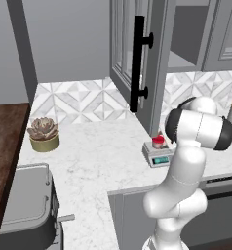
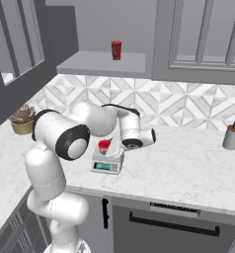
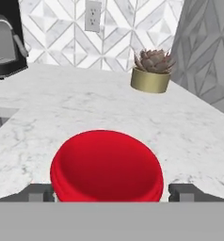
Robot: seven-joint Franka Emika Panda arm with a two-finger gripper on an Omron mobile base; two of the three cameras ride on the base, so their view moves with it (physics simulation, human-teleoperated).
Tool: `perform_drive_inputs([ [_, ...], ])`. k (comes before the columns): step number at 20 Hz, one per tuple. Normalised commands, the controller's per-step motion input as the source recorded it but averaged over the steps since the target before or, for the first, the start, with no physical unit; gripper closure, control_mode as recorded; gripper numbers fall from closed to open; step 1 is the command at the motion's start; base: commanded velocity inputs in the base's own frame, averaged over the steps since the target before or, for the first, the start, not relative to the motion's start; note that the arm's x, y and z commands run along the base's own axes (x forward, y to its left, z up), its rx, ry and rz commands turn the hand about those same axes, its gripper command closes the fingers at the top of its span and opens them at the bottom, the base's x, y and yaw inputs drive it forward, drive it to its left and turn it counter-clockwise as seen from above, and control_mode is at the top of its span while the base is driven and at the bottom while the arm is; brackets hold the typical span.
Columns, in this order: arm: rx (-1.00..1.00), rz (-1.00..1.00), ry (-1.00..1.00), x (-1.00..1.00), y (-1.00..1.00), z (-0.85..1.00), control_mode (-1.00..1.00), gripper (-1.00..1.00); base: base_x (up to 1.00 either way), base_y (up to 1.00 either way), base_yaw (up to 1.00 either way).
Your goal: Pick the jam and place it on the digital scale for weighing, and close the cabinet.
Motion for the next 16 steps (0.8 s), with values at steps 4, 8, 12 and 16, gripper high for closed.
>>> perform_drive_inputs([
  [4, 0.04, 0.00, -0.09, 0.02, -0.26, 0.12, -1.00, -1.00, 0.00, 0.00, 0.00],
  [8, 0.04, 0.00, -0.11, -0.02, -0.30, 0.18, -1.00, -1.00, 0.00, 0.00, 0.00],
  [12, 0.00, 0.05, -0.37, -0.62, -0.08, 0.58, -1.00, -1.00, 0.00, 0.00, 0.00],
  [16, -0.07, 0.00, -0.58, -0.95, 0.13, 0.88, -1.00, -1.00, 0.00, 0.00, 0.00],
])
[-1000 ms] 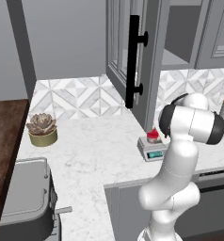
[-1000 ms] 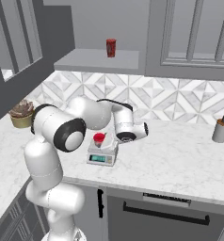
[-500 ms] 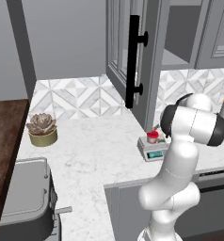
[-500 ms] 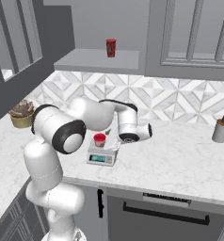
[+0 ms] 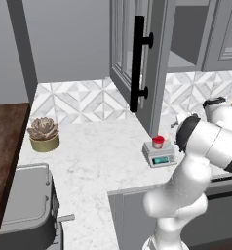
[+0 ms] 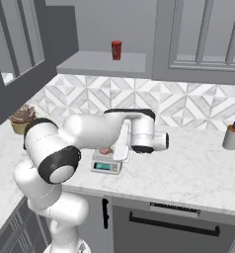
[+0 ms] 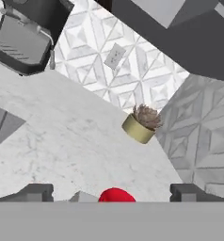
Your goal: Pick the jam and place it on the digital scale for weighing, and close the cabinet.
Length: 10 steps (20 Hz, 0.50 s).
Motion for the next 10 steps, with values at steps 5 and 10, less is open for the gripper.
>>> perform_drive_inputs([
  [5, -0.04, 0.00, -0.60, -0.86, 0.28, 0.80, -1.00, -1.00, 0.00, 0.00, 0.00],
  [10, -0.04, -0.04, -0.51, -0.77, 0.47, 0.96, -1.00, -1.00, 0.00, 0.00, 0.00],
])
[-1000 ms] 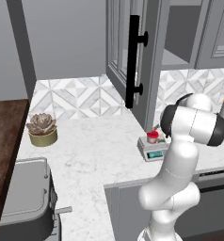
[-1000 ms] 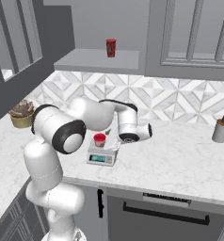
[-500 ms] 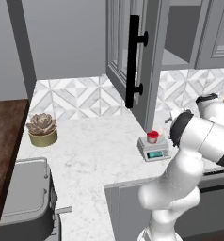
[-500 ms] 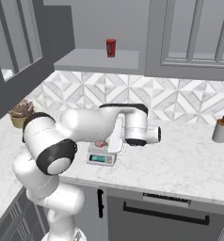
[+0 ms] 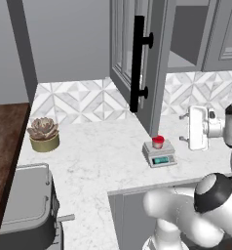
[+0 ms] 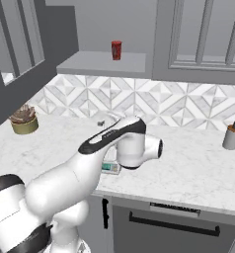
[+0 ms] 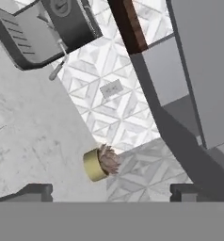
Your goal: Pick the jam and place it on the digital scale for weighing, and close the cabinet.
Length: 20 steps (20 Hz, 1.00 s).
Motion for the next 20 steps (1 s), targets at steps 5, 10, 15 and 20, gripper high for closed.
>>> perform_drive_inputs([
  [5, 0.00, -0.02, -0.40, -0.90, 0.49, 0.97, -1.00, -1.00, 0.00, 0.00, 0.00],
  [10, -0.01, -0.05, -0.24, -0.95, 0.37, 0.99, -1.00, -1.00, 0.00, 0.00, 0.00],
  [15, 0.00, -0.15, -0.03, -1.00, 0.43, 0.68, -1.00, -1.00, 0.00, 0.00, 0.00],
  [20, 0.06, -0.13, 0.00, -1.00, 0.61, 0.38, -1.00, -1.00, 0.00, 0.00, 0.00],
])
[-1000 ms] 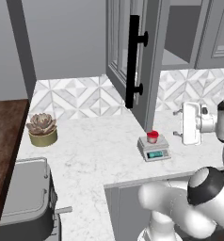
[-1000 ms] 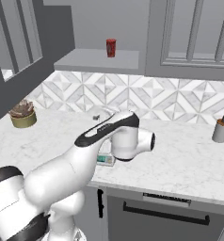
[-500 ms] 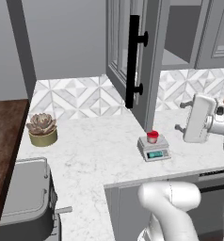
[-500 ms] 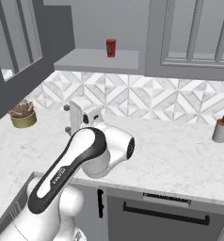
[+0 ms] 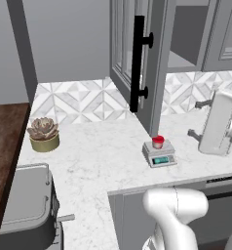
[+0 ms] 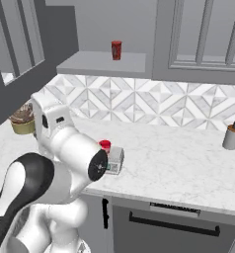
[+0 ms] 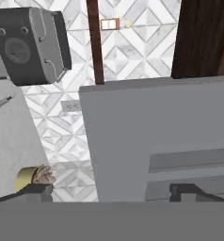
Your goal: Pick the jam and place it on the digital scale for weighing, and close the cabinet.
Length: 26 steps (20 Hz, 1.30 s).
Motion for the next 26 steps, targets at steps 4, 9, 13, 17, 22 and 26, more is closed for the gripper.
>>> perform_drive_inputs([
  [4, 0.01, -0.11, -0.02, -1.00, 0.76, 0.19, -1.00, -1.00, 0.00, 0.00, 0.00],
  [9, 0.00, -0.17, -0.06, -0.60, 0.99, -0.14, -1.00, -1.00, 0.00, 0.00, 0.00],
  [13, 0.00, -0.28, -0.02, -0.09, 1.00, -0.41, -1.00, -1.00, 0.00, 0.00, 0.00],
  [17, 0.03, -0.41, -0.19, -0.07, 1.00, -0.50, -1.00, -1.00, 0.00, 0.00, 0.00],
  [22, 0.09, -0.46, -0.20, 0.01, 1.00, -0.62, -1.00, -1.00, 0.00, 0.00, 0.00],
  [26, 0.11, -0.33, -0.06, 0.64, 0.61, -0.82, -1.00, -1.00, 0.00, 0.00, 0.00],
])
